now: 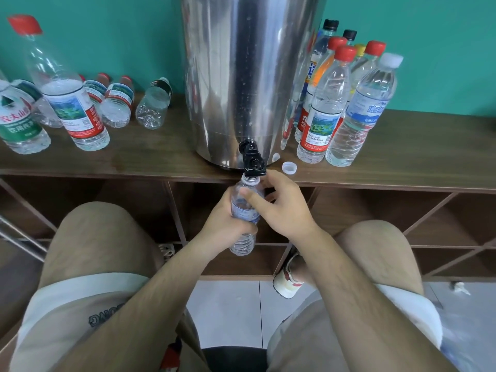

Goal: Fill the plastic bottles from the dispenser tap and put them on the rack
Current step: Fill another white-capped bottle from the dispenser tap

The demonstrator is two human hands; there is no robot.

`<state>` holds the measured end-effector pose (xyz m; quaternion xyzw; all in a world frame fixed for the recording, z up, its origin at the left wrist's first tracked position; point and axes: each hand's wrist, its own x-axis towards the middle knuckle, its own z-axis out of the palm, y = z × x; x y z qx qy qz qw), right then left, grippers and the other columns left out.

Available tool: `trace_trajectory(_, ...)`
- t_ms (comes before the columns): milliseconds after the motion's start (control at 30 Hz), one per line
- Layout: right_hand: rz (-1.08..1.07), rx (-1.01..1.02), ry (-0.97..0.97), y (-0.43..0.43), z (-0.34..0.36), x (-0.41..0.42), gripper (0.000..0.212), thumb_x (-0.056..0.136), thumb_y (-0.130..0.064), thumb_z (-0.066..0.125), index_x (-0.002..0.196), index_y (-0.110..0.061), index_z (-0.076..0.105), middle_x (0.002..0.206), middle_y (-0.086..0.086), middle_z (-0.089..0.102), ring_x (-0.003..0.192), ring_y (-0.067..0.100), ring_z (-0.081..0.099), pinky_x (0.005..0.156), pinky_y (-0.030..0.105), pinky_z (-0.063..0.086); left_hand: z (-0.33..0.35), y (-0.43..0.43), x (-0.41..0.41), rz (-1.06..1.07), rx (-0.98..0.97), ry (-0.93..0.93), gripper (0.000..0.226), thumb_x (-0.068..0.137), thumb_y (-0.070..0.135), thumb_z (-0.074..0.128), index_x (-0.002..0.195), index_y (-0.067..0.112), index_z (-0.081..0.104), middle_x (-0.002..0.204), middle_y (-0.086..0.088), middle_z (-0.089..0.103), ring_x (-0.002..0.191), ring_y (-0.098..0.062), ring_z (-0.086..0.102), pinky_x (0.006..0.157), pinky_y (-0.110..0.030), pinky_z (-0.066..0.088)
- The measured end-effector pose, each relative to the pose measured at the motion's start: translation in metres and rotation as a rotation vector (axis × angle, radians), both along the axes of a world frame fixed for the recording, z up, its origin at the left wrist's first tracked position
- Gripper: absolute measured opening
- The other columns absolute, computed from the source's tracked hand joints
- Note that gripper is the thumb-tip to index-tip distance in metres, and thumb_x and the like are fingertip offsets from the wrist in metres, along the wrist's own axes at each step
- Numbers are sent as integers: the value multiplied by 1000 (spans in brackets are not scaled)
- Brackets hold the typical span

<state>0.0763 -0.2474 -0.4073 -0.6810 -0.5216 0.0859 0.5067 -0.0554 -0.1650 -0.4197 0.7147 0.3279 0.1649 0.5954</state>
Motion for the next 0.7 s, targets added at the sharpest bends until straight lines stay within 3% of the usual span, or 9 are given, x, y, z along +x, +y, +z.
trace_trajectory(133, -17, 23, 10, 0, 2, -1, 26, 91, -54, 67, 111, -38, 66, 105, -15, 71, 101, 9, 67, 78, 19, 49, -2, 0, 0, -12, 1, -5, 91, 70, -9, 83, 145, 25, 44, 127, 2, 67, 120, -19, 64, 110, -51, 50)
trace_trajectory(300, -20, -39, 60, 0, 1, 2, 33, 86, -56, 70, 103, -28, 72, 98, -12, 73, 94, 11, 69, 74, 34, 59, -8, 1, 1, -27, 1, 35, 93, 70, -6, 85, 146, 27, 43, 128, 3, 66, 121, -18, 64, 110, -52, 49)
trace_trajectory(433, -4, -104, 36, -2, -1, 6, 41, 82, -60, 69, 103, -25, 74, 97, -11, 74, 90, 8, 70, 72, 29, 57, -13, 1, 1, -54, 8, 89, 95, 70, -5, 86, 148, 25, 41, 132, 1, 63, 125, -22, 61, 112, -52, 48)
trace_trajectory(700, 1, -174, 31, -4, -4, 7, 25, 90, -41, 79, 104, -21, 74, 97, -10, 75, 91, 9, 70, 79, 39, 60, -19, -1, 6, -61, 41, 135, 95, 73, 0, 88, 150, 25, 39, 137, 1, 60, 129, -21, 58, 114, -50, 46)
